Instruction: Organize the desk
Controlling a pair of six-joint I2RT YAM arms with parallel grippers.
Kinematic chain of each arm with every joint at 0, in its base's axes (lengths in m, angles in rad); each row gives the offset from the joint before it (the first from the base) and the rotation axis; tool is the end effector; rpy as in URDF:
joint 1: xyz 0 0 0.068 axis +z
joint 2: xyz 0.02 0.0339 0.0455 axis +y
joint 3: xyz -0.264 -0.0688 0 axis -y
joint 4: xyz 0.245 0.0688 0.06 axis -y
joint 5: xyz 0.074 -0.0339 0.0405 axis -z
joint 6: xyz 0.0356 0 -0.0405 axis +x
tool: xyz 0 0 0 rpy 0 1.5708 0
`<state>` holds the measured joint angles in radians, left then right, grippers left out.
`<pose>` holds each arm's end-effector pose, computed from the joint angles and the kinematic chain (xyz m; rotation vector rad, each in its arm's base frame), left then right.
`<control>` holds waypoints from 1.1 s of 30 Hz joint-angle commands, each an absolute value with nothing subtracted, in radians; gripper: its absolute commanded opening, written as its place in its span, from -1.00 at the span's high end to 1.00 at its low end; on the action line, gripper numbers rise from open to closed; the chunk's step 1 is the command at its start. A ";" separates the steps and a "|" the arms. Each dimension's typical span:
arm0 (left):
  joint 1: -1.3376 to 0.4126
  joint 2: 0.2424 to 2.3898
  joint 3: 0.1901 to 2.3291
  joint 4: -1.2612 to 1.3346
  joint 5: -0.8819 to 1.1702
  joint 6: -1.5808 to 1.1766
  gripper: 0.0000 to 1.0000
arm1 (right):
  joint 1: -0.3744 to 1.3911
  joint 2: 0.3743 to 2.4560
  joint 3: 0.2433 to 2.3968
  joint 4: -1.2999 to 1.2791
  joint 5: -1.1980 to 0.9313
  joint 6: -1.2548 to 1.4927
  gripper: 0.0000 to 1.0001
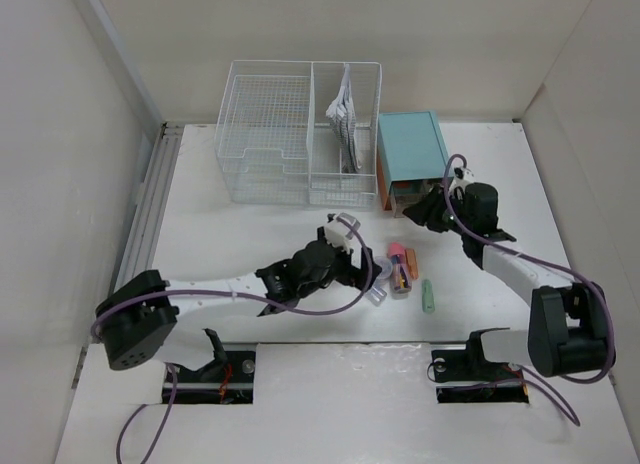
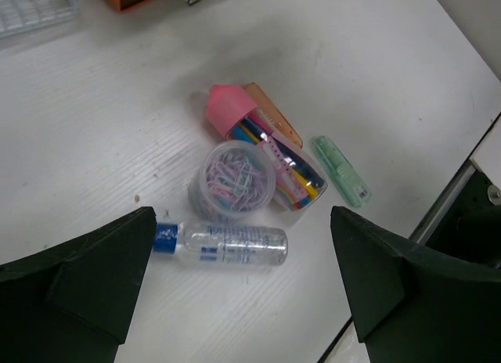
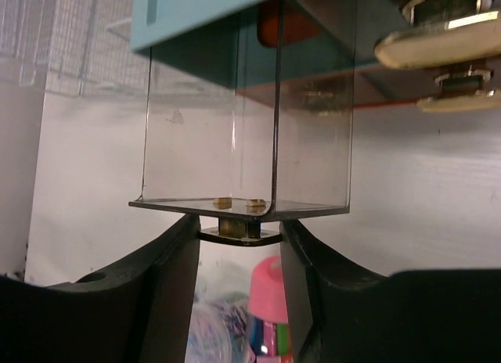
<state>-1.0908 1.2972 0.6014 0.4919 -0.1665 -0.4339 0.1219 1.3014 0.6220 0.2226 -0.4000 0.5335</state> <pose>0.1355 -0.2474 0.2346 0.4827 1.8101 -0.9384 0.2702 0.0471 0.2136 0.1672 2.0795 0.8121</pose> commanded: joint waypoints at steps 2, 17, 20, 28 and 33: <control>-1.112 1.423 0.730 0.468 -0.118 -0.284 -0.85 | 0.097 1.244 0.597 0.204 -0.590 0.439 0.59; -1.150 1.689 0.923 0.245 -0.173 -0.140 -0.85 | 0.077 1.224 0.617 0.135 -0.868 0.356 -0.37; -1.150 1.715 0.943 0.245 -0.196 -0.129 -0.85 | 0.077 1.183 0.617 0.135 -0.900 0.356 -0.42; -1.150 1.735 0.986 0.255 -0.196 -0.110 -0.82 | 0.064 1.097 0.635 0.135 -0.945 0.356 -0.42; -1.132 1.764 0.996 0.255 -0.187 -0.098 -0.58 | 0.019 1.071 0.669 0.135 -0.954 0.345 -0.42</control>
<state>-1.1412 1.7588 0.9619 0.2401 -0.1848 -0.1192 0.0288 1.1446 0.5938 0.0216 -0.8005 0.3538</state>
